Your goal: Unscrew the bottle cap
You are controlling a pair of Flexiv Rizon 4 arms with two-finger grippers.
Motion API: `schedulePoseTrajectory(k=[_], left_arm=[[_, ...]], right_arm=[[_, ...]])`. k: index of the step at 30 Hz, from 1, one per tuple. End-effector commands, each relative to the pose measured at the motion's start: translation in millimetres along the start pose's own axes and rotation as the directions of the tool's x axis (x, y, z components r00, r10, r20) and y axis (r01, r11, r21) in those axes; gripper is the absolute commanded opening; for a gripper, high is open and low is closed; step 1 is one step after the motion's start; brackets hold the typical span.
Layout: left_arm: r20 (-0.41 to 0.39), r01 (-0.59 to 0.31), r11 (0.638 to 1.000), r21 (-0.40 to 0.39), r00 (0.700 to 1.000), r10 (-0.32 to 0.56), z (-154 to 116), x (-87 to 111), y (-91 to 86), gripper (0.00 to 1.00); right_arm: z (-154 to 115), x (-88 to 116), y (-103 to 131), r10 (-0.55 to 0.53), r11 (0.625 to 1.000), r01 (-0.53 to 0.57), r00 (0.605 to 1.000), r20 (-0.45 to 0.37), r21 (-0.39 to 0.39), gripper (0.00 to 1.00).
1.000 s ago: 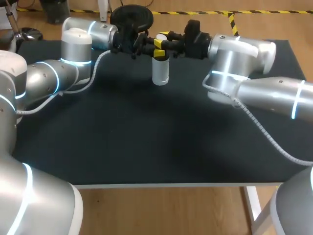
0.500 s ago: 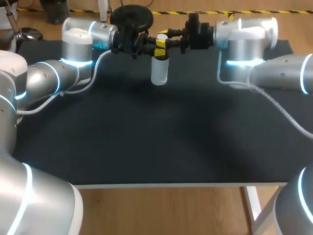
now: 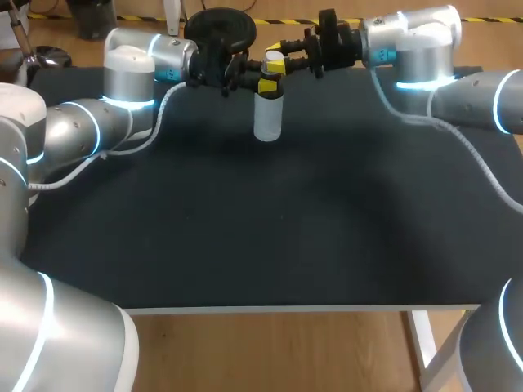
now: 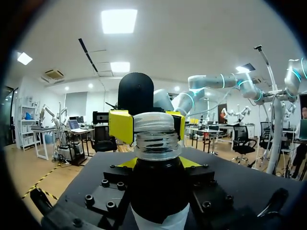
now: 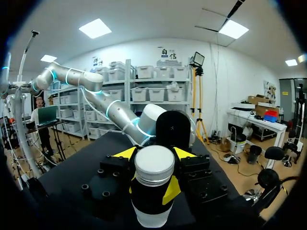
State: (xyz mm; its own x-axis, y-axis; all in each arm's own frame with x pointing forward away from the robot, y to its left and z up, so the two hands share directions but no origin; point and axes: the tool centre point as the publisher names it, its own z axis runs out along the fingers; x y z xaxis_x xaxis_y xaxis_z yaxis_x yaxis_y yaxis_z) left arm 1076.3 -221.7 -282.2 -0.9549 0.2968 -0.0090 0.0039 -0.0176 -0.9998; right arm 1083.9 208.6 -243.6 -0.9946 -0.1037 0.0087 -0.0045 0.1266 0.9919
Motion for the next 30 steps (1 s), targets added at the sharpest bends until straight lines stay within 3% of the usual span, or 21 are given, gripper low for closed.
schedulePoseTrajectory(k=[1, 9, 14, 23, 30], left_arm=[[-0.144, 0.0, 1.0, 0.004, 0.99, 0.001, -2.4, -4.1, 3.5, 0.0], [-0.144, 0.0, 1.0, 0.004, 0.99, 0.001, -2.4, -4.1, 3.5, 0.0], [-0.144, 0.0, 1.0, 0.004, 0.99, 0.001, -2.4, -4.1, 3.5, 0.0], [-0.144, 0.0, 1.0, 0.004, 0.99, 0.001, -2.4, -4.1, 3.5, 0.0], [-0.144, 0.0, 1.0, 0.004, 0.99, 0.001, -2.4, -4.1, 3.5, 0.0]], right_arm=[[-11.4, -7.8, 6.6, -0.004, 1.0, 0.007, 0.965, -0.263, 0.009, 0.0], [-28.9, -9.8, 21.1, -0.029, 1.0, 0.028, 0.982, -0.189, -0.008, 0.0], [-43.4, -10.8, 15.7, -0.019, 1.0, 0.019, 0.994, -0.109, 0.001, 0.0], [-85.9, -3.1, -23.1, 0.041, 0.999, -0.041, 0.994, 0.106, -0.003, 0.0], [-103.2, 10.7, -68.9, 0.05, 0.992, -0.079, 0.959, 0.28, 0.094, 0.0]])
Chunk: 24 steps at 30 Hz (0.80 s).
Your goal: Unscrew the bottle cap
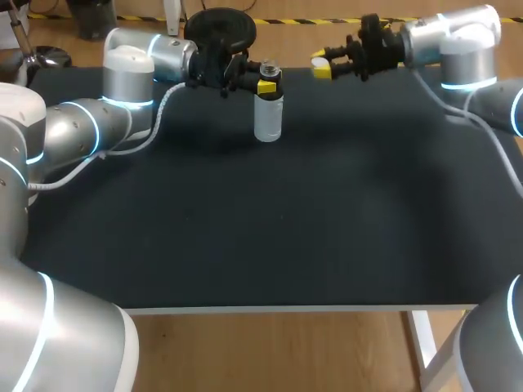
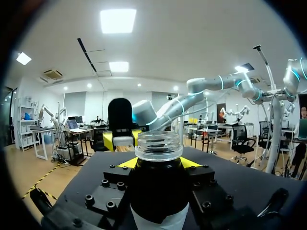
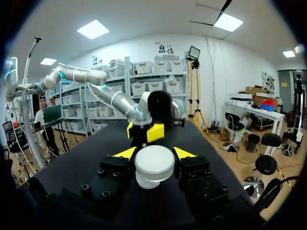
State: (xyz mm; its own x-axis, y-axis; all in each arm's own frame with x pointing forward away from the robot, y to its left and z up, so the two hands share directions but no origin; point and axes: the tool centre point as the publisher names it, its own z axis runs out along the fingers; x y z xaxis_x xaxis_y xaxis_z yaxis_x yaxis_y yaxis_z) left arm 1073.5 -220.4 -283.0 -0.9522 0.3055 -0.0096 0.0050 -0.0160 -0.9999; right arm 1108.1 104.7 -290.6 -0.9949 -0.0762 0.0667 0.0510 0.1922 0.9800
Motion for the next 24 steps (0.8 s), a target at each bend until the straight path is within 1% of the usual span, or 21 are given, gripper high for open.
schedulePoseTrajectory(k=[1, 2, 3, 5, 11, 15, 19, 24], left_arm=[[-0.135, 0.0, 1.0, 0.006, 0.991, 0.0, -2.0, -7.1, 2.8, 0.0], [-0.135, 0.0, 1.0, 0.006, 0.991, 0.0, -2.0, -7.1, 2.8, 0.0], [-0.135, 0.0, 1.0, 0.006, 0.991, 0.0, -2.0, -7.1, 2.8, 0.0], [-0.135, 0.0, 1.0, 0.006, 0.991, 0.0, -2.0, -7.1, 2.8, 0.0], [-0.135, 0.0, 1.0, 0.006, 0.991, 0.0, -2.0, -7.1, 2.8, 0.0], [-0.135, 0.0, 1.0, 0.006, 0.991, 0.0, -2.0, -7.1, 2.8, 0.0], [-0.135, 0.0, 1.0, 0.006, 0.991, 0.0, -2.0, -7.1, 2.8, 0.0], [-0.135, 0.0, 1.0, 0.006, 0.991, 0.0, -2.0, -7.1, 2.8, 0.0]], right_arm=[[-5.5, 24.9, -16.3, 0.016, 0.999, -0.027, 0.96, 0.281, 0.036, 0.0], [-6.5, 26.1, -22.2, 0.02, 0.998, -0.037, 0.953, 0.301, 0.052, 0.0], [-7.8, 27.5, -26.8, 0.027, 0.998, -0.043, 0.948, 0.317, 0.043, 0.0], [-10.3, 29.4, -37.0, 0.033, 0.997, -0.056, 0.938, 0.344, 0.058, 0.0], [-10.8, 34.4, -65.4, 0.076, 0.994, -0.101, 0.922, 0.379, 0.046, 0.0], [-9.7, 37.6, -83.2, 0.104, 0.991, -0.126, 0.916, 0.387, 0.033, 0.0], [-6.1, 40.7, -101.1, 0.138, 0.986, -0.165, 0.912, 0.387, 0.038, 0.0], [-4.3, 41.9, -107.4, 0.154, 0.983, -0.183, 0.906, 0.395, 0.036, 0.0]])
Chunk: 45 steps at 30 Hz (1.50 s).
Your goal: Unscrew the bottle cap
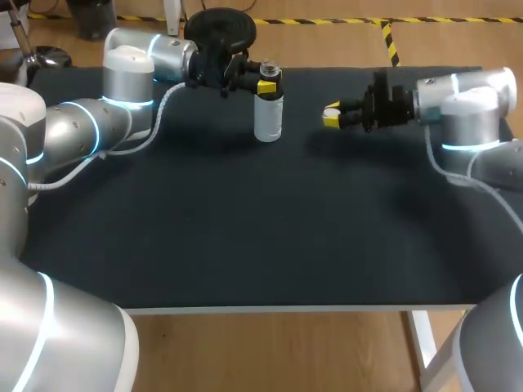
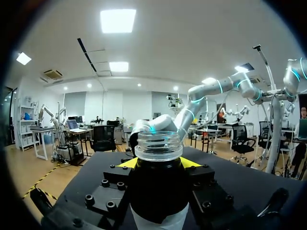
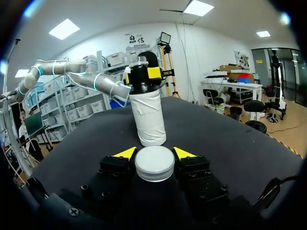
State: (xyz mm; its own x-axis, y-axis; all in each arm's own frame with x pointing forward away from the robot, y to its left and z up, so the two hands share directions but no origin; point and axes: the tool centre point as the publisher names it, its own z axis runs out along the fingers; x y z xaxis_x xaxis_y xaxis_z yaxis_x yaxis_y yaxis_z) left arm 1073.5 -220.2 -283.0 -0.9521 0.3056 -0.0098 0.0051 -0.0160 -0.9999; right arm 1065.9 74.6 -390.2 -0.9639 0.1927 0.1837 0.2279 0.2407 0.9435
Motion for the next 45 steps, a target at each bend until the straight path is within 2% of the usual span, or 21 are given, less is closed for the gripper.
schedulePoseTrajectory(k=[1, 6, 7, 8, 9, 10, 25, 26, 27, 28, 29, 45], left_arm=[[-0.135, 0.001, 1.0, 0.006, 0.991, 0.0, -1.9, -7.2, 2.9, 0.0], [-0.135, 0.001, 1.0, 0.006, 0.991, 0.0, -1.9, -7.2, 2.9, 0.0], [-0.135, 0.001, 1.0, 0.006, 0.991, 0.0, -1.9, -7.2, 2.9, 0.0], [-0.135, 0.001, 1.0, 0.006, 0.991, 0.0, -1.9, -7.2, 2.9, 0.0], [-0.135, 0.001, 1.0, 0.006, 0.991, 0.0, -1.9, -7.2, 2.9, 0.0], [-0.135, 0.001, 1.0, 0.006, 0.991, 0.0, -1.9, -7.2, 2.9, 0.0], [-0.135, 0.001, 1.0, 0.006, 0.991, 0.0, -1.9, -7.2, 2.9, 0.0], [-0.135, 0.001, 1.0, 0.006, 0.991, 0.0, -1.9, -7.2, 2.9, 0.15], [-0.135, 0.001, 1.0, 0.006, 0.991, 0.0, -1.9, -7.2, 2.9, 0.48], [-0.135, 0.001, 1.0, 0.006, 0.991, 0.0, -1.9, -7.2, 2.9, 0.9], [-0.135, 0.001, 1.0, 0.006, 0.991, 0.0, -1.9, -7.2, 2.9, 1.0], [-0.135, 0.001, 1.0, 0.006, 0.991, 0.0, -1.9, -7.2, 2.9, 1.0]], right_arm=[[1.8, 4.7, -3.3, 0.005, 1.0, -0.005, 0.986, 0.166, -0.001, 0.0], [1.8, 6.0, -4.9, 0.013, 1.0, -0.014, 0.985, 0.171, 0.004, 0.0], [1.8, 6.4, -5.1, 0.018, 1.0, -0.019, 0.985, 0.173, 0.003, 0.13], [1.8, 6.8, -5.2, 0.02, 1.0, -0.02, 0.985, 0.173, 0.003, 0.4], [1.7, 7.4, -5.2, 0.02, 1.0, -0.021, 0.985, 0.173, 0.003, 0.93], [1.6, 8.0, -4.9, 0.025, 1.0, -0.025, 0.984, 0.176, 0.0, 1.0], [1.8, 13.9, 8.6, 0.051, 0.998, -0.043, 0.984, 0.17, -0.048, 1.0], [1.8, 13.9, 8.6, 0.051, 0.998, -0.043, 0.984, 0.17, -0.048, 1.0], [1.8, 13.9, 8.6, 0.051, 0.998, -0.043, 0.984, 0.17, -0.048, 1.0], [1.8, 13.9, 8.6, 0.051, 0.998, -0.043, 0.984, 0.17, -0.048, 1.0], [1.8, 13.9, 8.6, 0.051, 0.998, -0.043, 0.984, 0.17, -0.048, 1.0], [1.8, 13.9, 8.6, 0.051, 0.998, -0.043, 0.984, 0.17, -0.048, 1.0]])
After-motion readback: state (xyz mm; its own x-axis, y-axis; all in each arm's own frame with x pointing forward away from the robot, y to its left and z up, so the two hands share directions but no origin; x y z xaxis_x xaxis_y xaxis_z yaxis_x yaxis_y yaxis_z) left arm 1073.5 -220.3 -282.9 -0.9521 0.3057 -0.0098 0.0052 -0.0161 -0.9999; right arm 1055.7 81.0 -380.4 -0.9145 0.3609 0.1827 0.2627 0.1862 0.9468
